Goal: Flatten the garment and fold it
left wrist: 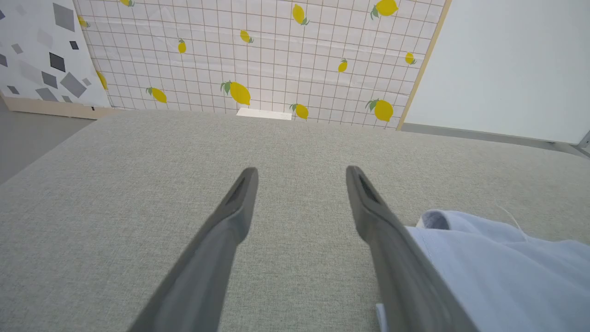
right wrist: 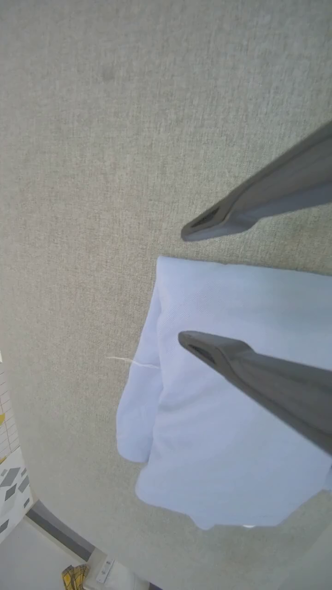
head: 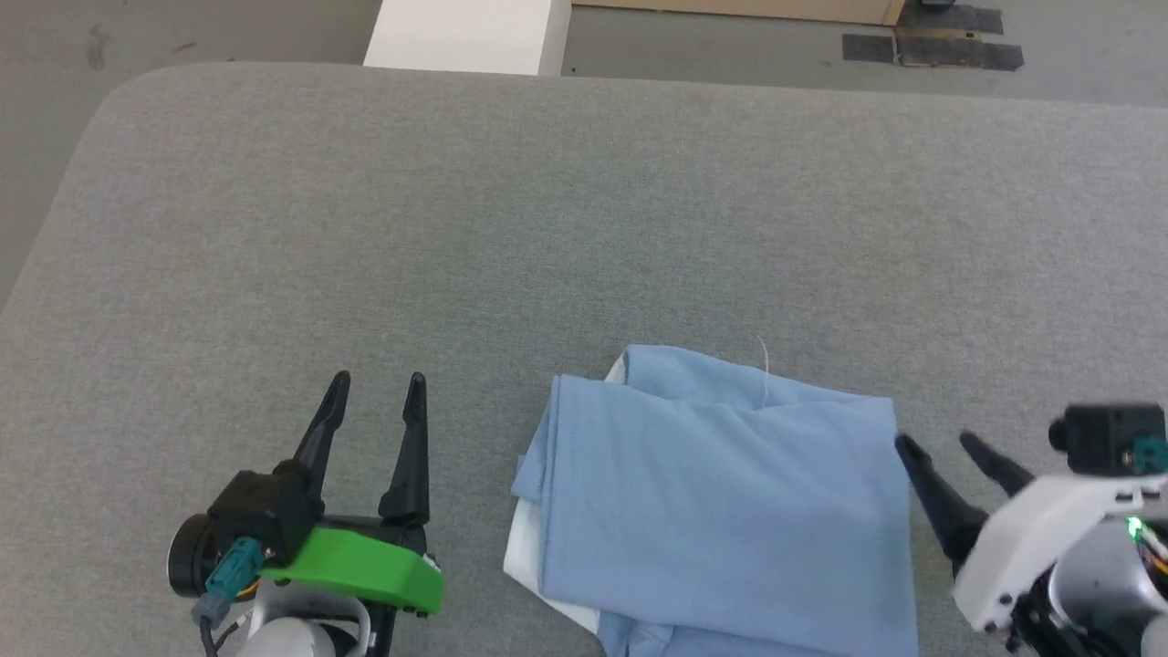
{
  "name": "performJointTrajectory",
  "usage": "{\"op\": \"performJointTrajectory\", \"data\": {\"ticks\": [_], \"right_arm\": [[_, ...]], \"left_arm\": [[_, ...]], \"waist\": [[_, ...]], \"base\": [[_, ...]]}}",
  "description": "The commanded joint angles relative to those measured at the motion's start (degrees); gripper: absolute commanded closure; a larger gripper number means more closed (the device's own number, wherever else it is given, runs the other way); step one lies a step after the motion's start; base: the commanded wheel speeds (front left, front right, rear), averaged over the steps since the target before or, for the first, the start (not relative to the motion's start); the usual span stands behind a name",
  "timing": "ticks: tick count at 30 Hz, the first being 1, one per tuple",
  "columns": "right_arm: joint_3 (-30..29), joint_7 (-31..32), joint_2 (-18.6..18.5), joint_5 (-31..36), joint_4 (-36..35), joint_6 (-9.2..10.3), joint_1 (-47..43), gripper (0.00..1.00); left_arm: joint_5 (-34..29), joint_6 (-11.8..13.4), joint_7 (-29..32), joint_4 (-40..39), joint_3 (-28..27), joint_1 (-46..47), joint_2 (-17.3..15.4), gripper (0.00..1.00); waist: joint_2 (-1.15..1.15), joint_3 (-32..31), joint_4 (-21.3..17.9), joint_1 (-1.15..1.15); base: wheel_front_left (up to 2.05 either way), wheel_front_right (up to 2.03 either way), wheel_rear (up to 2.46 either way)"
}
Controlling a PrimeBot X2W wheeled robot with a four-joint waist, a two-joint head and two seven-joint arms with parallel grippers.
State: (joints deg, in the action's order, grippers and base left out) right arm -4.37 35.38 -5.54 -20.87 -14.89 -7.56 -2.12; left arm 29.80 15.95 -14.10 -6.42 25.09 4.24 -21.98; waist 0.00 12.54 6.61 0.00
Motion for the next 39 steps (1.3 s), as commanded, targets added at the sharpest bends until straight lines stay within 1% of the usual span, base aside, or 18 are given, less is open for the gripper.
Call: {"op": "performJointTrajectory", "data": {"ticks": [1, 2, 3, 11, 14, 15, 16, 17, 23, 30, 31, 34, 39], "right_arm": [[-0.3, 0.3, 0.3, 0.2, -0.2, 0.08, -1.2, 0.00], [-0.6, 0.4, 0.4, 0.1, -0.1, 0.08, -1.7, 0.00], [-1.1, 1.1, 1.1, 0.0, 1.6, 0.08, -2.9, 0.00], [-2.3, 2.4, 2.4, -0.6, 9.1, 0.08, -2.3, 0.00], [-1.4, 3.3, 2.5, -1.4, 11.5, 0.08, -1.6, 0.00], [-1.2, 3.5, 2.6, -1.9, 12.3, 0.08, -1.3, 0.56], [-0.8, 3.6, 2.6, -2.5, 12.9, 0.08, -1.0, 0.81], [-0.4, 3.5, 2.6, -2.7, 13.3, 0.08, -0.6, 1.00], [0.0, 0.1, 2.6, -2.6, 14.8, 0.08, 1.9, 1.00], [-0.6, -1.0, 2.3, 0.0, 15.1, 0.08, 6.1, 1.00], [-0.8, -0.9, 1.3, 0.9, 15.0, 0.08, 7.8, 1.00], [-0.8, -0.2, -1.1, 1.9, 15.0, 0.08, 10.7, 1.00], [-0.9, 1.7, -7.0, 3.4, 15.6, 0.08, 15.8, 1.00]], "left_arm": [[-0.5, 0.2, 0.2, -0.2, 0.0, -0.6, -0.4, 0.00], [-0.5, 0.2, 0.2, -0.3, 0.0, -0.5, -0.5, 0.00], [-0.5, 0.4, 0.4, -0.5, -0.1, -0.3, -0.7, 0.00], [-0.8, 0.4, 0.9, -0.9, 0.1, 0.9, -1.0, 0.00], [-0.8, 0.4, 1.0, -1.0, 0.2, 1.1, -1.1, 0.00], [-0.7, 0.5, 1.1, -1.0, 0.2, 1.1, -1.2, 0.00], [-0.7, 0.5, 1.1, -1.1, 0.2, 1.1, -1.2, 0.00], [-0.7, 0.5, 1.1, -1.1, 0.2, 1.1, -1.2, 0.00], [-1.0, 0.8, 1.2, -1.5, 0.2, 1.4, -1.5, 0.00], [-1.0, 0.8, 1.2, -2.1, 0.3, 1.2, -1.9, 0.00], [-1.0, 0.9, 1.3, -2.1, 0.4, 1.0, -2.1, 0.00], [-1.0, 1.0, 1.5, -2.4, 0.3, 1.1, -2.4, 0.00], [-1.6, 1.1, 2.2, -3.2, 0.2, 2.2, -3.3, 0.00]], "waist": [[0.00, 0.5, -0.2, 0.00], [0.00, 0.6, -0.2, 0.00], [0.00, 0.9, 0.1, 0.00], [0.00, 1.2, 1.9, 0.00], [0.00, 1.2, 2.4, 0.00], [0.00, 1.1, 2.5, 0.00], [0.00, 1.1, 2.5, 0.00], [0.00, 1.0, 2.6, 0.00], [0.00, 0.2, 2.1, 0.00], [0.00, -0.7, -0.5, 0.00], [0.00, -0.6, -1.7, 0.00], [0.00, -0.2, -3.8, 0.00], [0.00, 1.2, -7.5, 0.00]], "base": [[0.00, 0.00, 0.00], [0.00, 0.00, 0.00], [0.00, 0.00, 0.00], [0.00, 0.00, 0.00], [0.00, 0.00, 0.00], [0.00, 0.00, 0.00], [0.00, 0.00, 0.00], [0.00, 0.00, 0.00], [0.00, 0.00, 0.00], [0.00, 0.00, 0.00], [0.00, 0.00, 0.00], [0.00, 0.00, 0.00], [0.00, 0.00, 0.00]]}}
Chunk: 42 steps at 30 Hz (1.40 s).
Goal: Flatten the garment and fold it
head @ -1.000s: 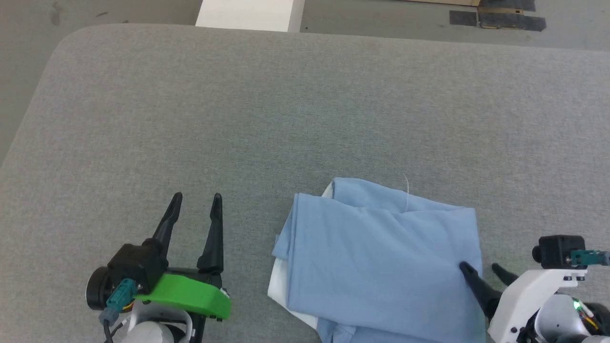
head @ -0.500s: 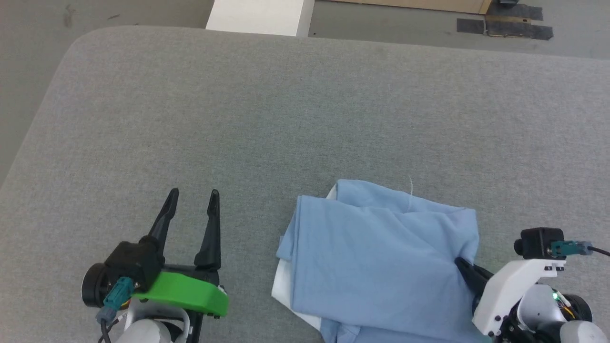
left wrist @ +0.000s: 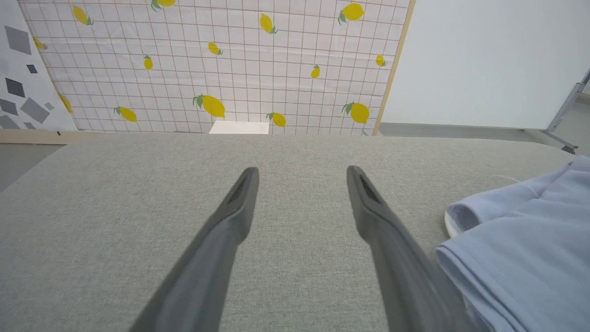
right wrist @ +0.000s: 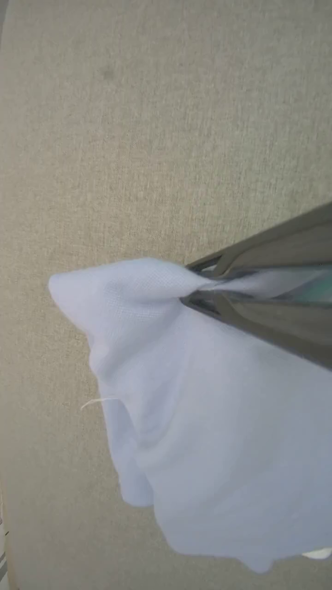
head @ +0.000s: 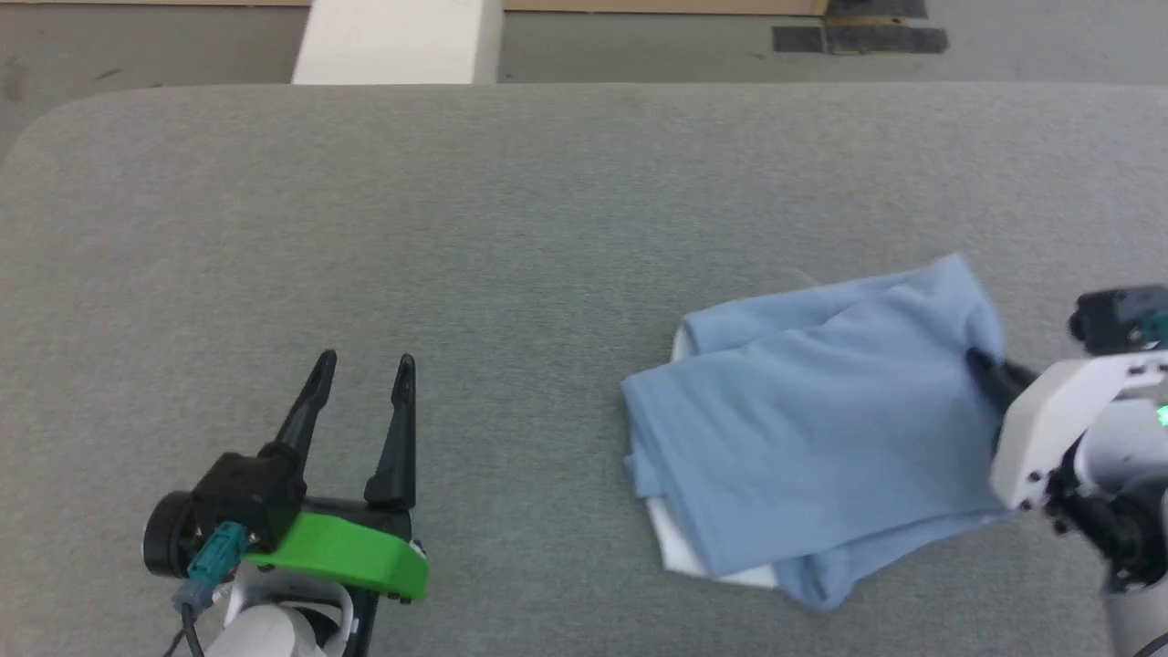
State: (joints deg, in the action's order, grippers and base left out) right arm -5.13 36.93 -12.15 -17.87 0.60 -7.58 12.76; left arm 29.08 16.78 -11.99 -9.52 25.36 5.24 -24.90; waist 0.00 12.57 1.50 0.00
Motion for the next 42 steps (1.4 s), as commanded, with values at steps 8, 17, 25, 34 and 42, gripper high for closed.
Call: {"op": "performJointTrajectory", "data": {"ticks": [8, 17, 25, 34, 42], "right_arm": [[0.5, 2.2, -10.7, 1.4, 1.3, 0.09, 8.2, 1.00], [0.5, 0.8, -19.4, 3.6, 5.1, 0.09, 15.4, 1.00], [-3.0, -0.9, -25.9, 8.0, 8.3, 0.09, 19.2, 1.00], [-5.8, -6.1, -29.7, 11.9, 15.6, 0.09, 21.8, 1.00], [-8.1, -10.2, -28.1, 14.2, 21.3, 0.09, 22.8, 1.00]], "left_arm": [[-2.4, 0.6, 2.0, -2.6, -0.3, 4.0, -2.0, 0.00], [-5.2, 0.2, 4.8, -5.1, 0.4, 10.1, -3.5, 0.00], [-8.8, -0.3, 6.5, -7.9, 1.1, 16.5, -4.6, 0.00], [-12.1, 1.1, 7.0, -10.8, 1.1, 20.3, -5.0, 0.00], [-11.9, 1.3, 7.3, -12.1, 0.7, 20.4, -5.4, 0.00]], "waist": [[0.00, 5.1, -8.4, 0.00], [0.00, 13.1, -12.4, 0.00], [0.00, 20.5, -13.5, 0.00], [0.00, 26.0, -12.0, 0.00], [0.00, 27.7, -11.0, 0.00]], "base": [[0.00, 0.00, 0.00], [0.00, 0.00, 0.00], [0.00, 0.00, 0.00], [0.00, 0.00, 0.00], [0.00, 0.00, 0.00]]}}
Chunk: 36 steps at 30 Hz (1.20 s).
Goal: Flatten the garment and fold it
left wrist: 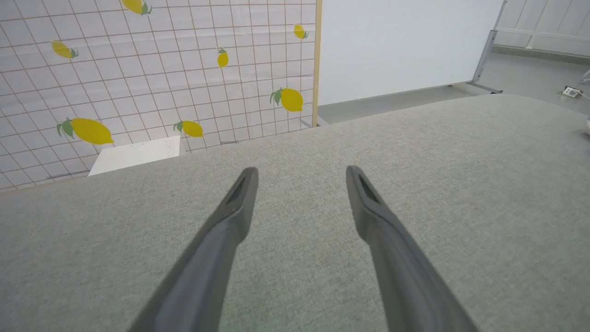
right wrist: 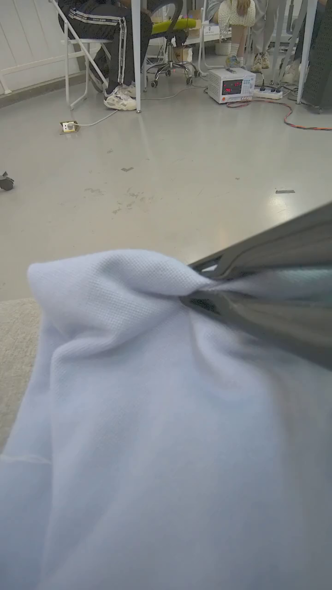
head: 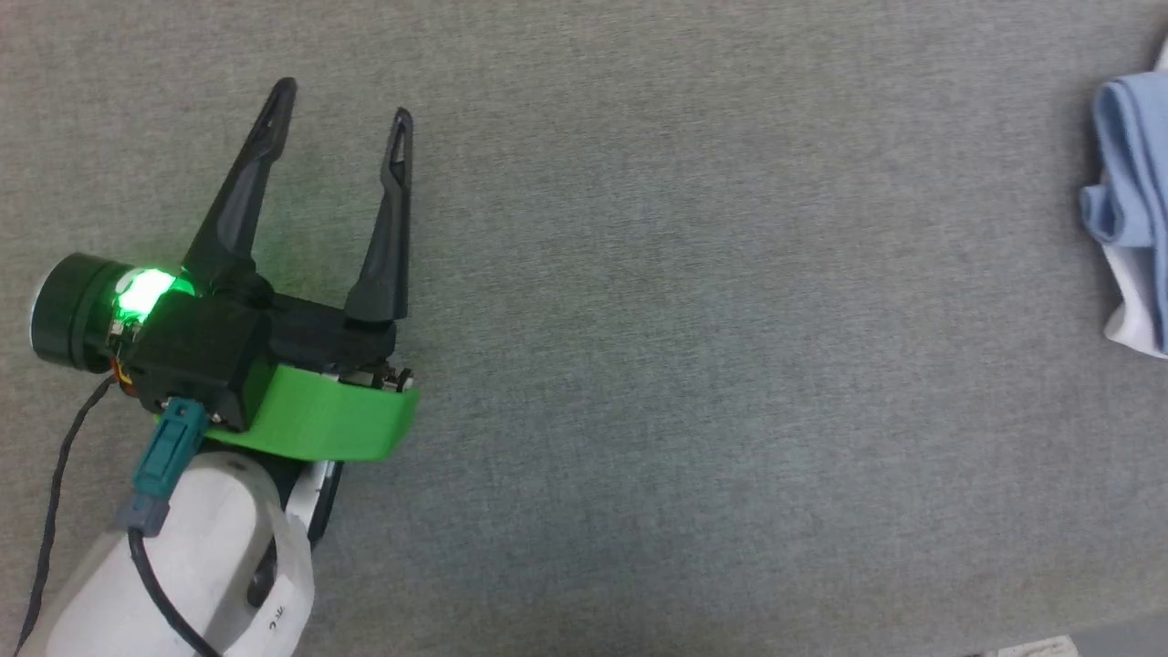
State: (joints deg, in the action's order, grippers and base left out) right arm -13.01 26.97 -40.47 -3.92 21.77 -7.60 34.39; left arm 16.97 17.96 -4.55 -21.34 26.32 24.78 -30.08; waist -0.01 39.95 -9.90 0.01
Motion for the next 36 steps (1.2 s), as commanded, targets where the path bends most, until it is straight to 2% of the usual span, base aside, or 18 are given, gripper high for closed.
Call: {"op": "performJointTrajectory", "data": {"ticks": [1, 4, 5, 6, 7, 14, 21, 25, 29, 33, 36], "right_arm": [[-0.3, -0.9, 0.2, 0.4, 1.0, 0.11, 1.4, 1.00], [-0.6, -2.4, 0.3, 0.8, 2.9, 0.11, 2.2, 0.97], [-0.6, -3.0, 0.3, 1.1, 3.5, 0.11, 2.5, 0.65], [-0.4, -3.8, 0.2, 1.4, 4.0, 0.11, 2.9, 0.21], [-0.3, -4.2, 0.1, 1.6, 4.5, 0.11, 3.2, 0.00], [0.2, -6.7, -0.6, 2.2, 7.6, 0.11, 4.2, 0.00], [0.1, -10.3, 1.3, 0.1, 8.1, 0.11, 3.2, 0.00], [-0.7, -13.1, 4.5, -2.7, 5.3, 0.11, 0.6, 0.00], [-1.2, -15.7, 8.9, -5.4, -0.8, 0.11, -3.7, 0.00], [-0.3, -16.8, 15.0, -8.0, -9.2, 0.11, -9.4, 0.00], [0.9, -17.5, 19.7, -8.7, -17.6, 0.11, -15.8, 0.00]], "left_arm": [[0.5, 0.4, -0.3, -0.3, -0.5, 0.9, 0.1, 0.00], [0.9, 1.2, -1.5, -0.6, -1.2, 0.8, 0.7, 0.00], [0.8, 1.5, -1.8, -0.6, -1.4, 0.8, 0.8, 0.00], [0.8, 1.7, -2.2, -0.6, -1.6, 0.7, 0.9, 0.00], [0.6, 1.9, -2.5, -0.5, -1.7, 0.7, 0.9, 0.00], [-2.4, 3.4, -3.6, 2.2, -0.9, 0.0, 0.6, 0.00], [0.4, 4.0, -6.3, 5.2, -0.6, -3.4, 2.9, 0.00], [3.5, 4.1, -7.8, 6.8, -1.4, -6.9, 4.2, 0.00], [6.5, 4.1, -9.0, 7.3, -3.2, -10.9, 4.7, 0.00], [8.7, 4.2, -9.7, 7.3, -5.2, -14.9, 5.1, 0.00], [10.0, 3.1, -10.0, 7.1, -5.5, -17.7, 5.4, 0.00]], "waist": [[0.01, 0.3, 0.6, -0.01], [0.01, 0.4, 0.9, -0.01], [0.01, 0.4, 1.0, -0.01], [0.01, 0.2, 1.1, -0.01], [0.01, 0.0, 1.2, -0.01], [0.01, -3.9, 2.1, -0.01], [0.01, -11.8, 3.2, -0.01], [0.01, -17.3, 4.4, -0.01], [0.01, -22.1, 5.5, -0.01], [0.01, -25.9, 6.5, -0.01], [0.01, -28.2, 7.9, -0.01]], "base": [[0.00, 0.00, 0.00], [0.00, 0.00, 0.00], [0.00, 0.00, 0.00], [0.00, 0.00, 0.00], [0.00, 0.00, 0.00], [0.00, 0.00, 0.00], [0.00, 0.00, 0.00], [0.00, 0.00, 0.00], [0.00, 0.00, 0.00], [0.00, 0.00, 0.00], [0.00, 0.00, 0.00]]}}
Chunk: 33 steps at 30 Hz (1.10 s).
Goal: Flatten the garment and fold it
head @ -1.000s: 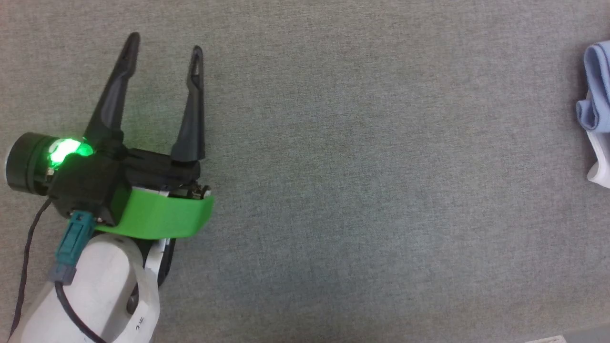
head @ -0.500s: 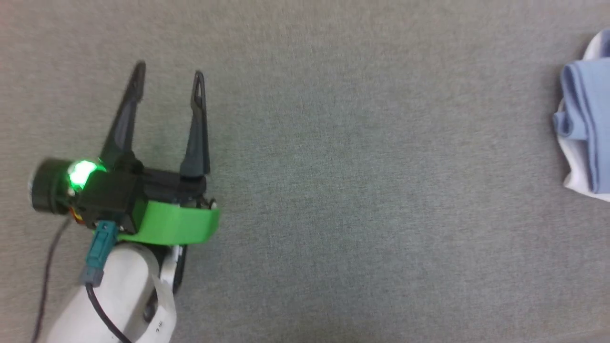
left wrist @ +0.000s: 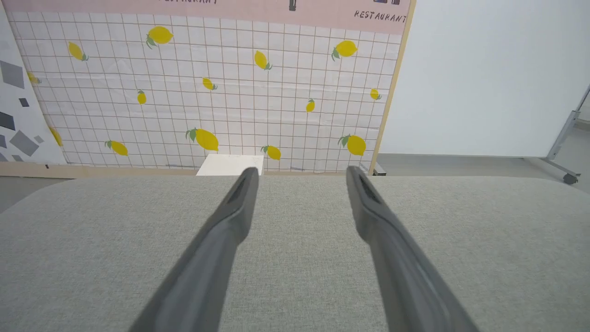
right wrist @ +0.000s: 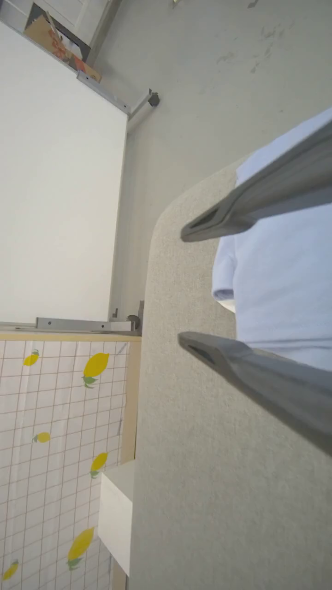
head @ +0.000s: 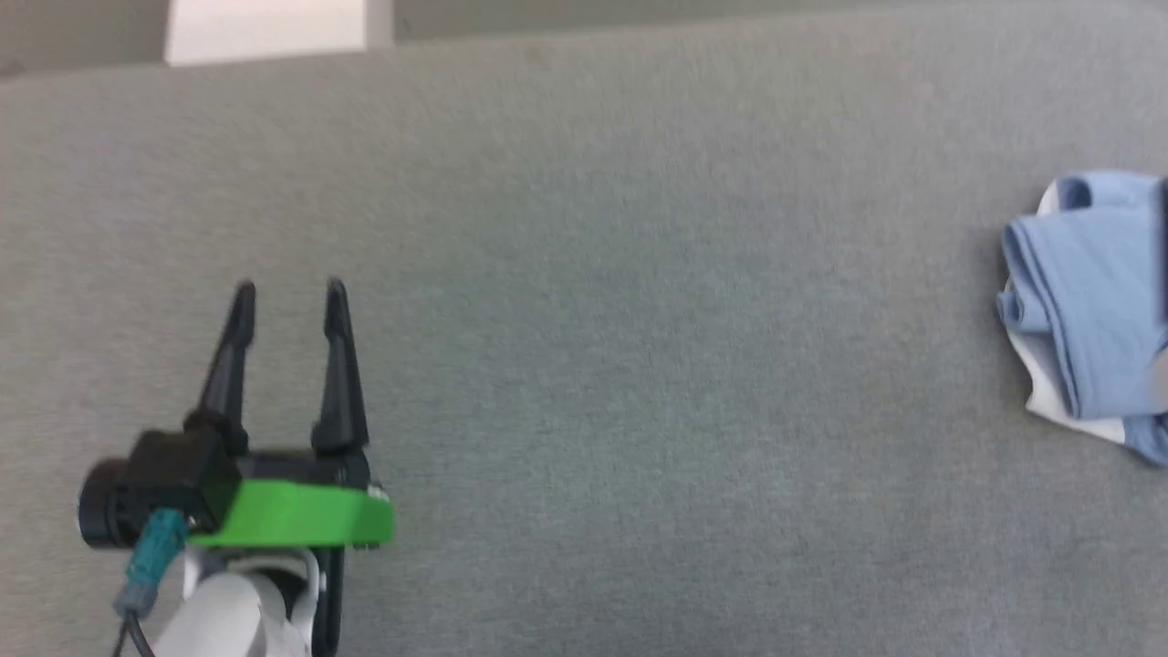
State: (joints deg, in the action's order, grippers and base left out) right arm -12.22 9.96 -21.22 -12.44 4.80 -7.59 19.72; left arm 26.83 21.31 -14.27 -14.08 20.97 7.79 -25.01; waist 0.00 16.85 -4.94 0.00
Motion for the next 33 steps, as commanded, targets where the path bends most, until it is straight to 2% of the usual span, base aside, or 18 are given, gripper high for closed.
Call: {"op": "performJointTrajectory", "data": {"ticks": [1, 6, 12, 19, 29, 30, 33], "right_arm": [[0.1, -0.7, 1.5, 0.0, -2.3, 0.10, -2.5, 0.00], [-0.5, -4.5, 9.2, 2.4, -11.4, 0.10, -11.9, 0.00], [2.0, -10.1, 16.0, 6.6, -15.5, 0.10, -19.7, 0.00], [4.1, -14.8, 17.9, 9.3, -12.4, 0.10, -25.5, 0.00], [4.4, -17.6, 18.3, 10.6, -8.1, 0.10, -26.0, 0.00], [4.4, -17.1, 18.2, 10.5, -8.1, 0.01, -25.9, 1.00], [4.4, -17.0, 18.2, 10.5, -8.1, 0.00, -25.9, 1.00]], "left_arm": [[0.3, -0.4, -0.4, -0.1, -0.1, -1.2, 0.4, 0.00], [0.2, -1.2, -0.6, 0.6, 0.1, -4.3, 1.2, 0.00], [-1.2, -2.3, -0.7, 1.9, 0.5, -7.3, 2.5, 0.00], [-2.7, -4.2, -0.7, 3.5, -0.1, -11.4, 5.7, 0.00], [-4.0, -8.0, -0.7, 6.9, -1.3, -12.8, 8.8, 0.00], [-3.7, -7.9, -0.5, 6.9, -1.2, -12.2, 8.6, 1.00], [-3.7, -8.0, -0.4, 7.0, -1.2, -12.1, 8.7, 1.00]], "waist": [[0.00, -5.5, 3.2, 0.00], [0.00, -7.7, 5.6, 0.00], [0.00, -9.3, 6.9, 0.00], [0.00, -10.5, 8.1, 0.00], [0.00, -10.7, 8.4, 0.00], [0.00, -10.7, 8.4, 0.00], [0.00, -10.7, 8.4, 0.00]], "base": [[0.00, 0.00, 0.00], [0.00, 0.00, 0.00], [0.00, 0.00, 0.00], [0.00, 0.00, 0.00], [0.00, 0.00, 0.00], [0.00, 0.00, 0.00], [0.00, 0.00, 0.00]]}}
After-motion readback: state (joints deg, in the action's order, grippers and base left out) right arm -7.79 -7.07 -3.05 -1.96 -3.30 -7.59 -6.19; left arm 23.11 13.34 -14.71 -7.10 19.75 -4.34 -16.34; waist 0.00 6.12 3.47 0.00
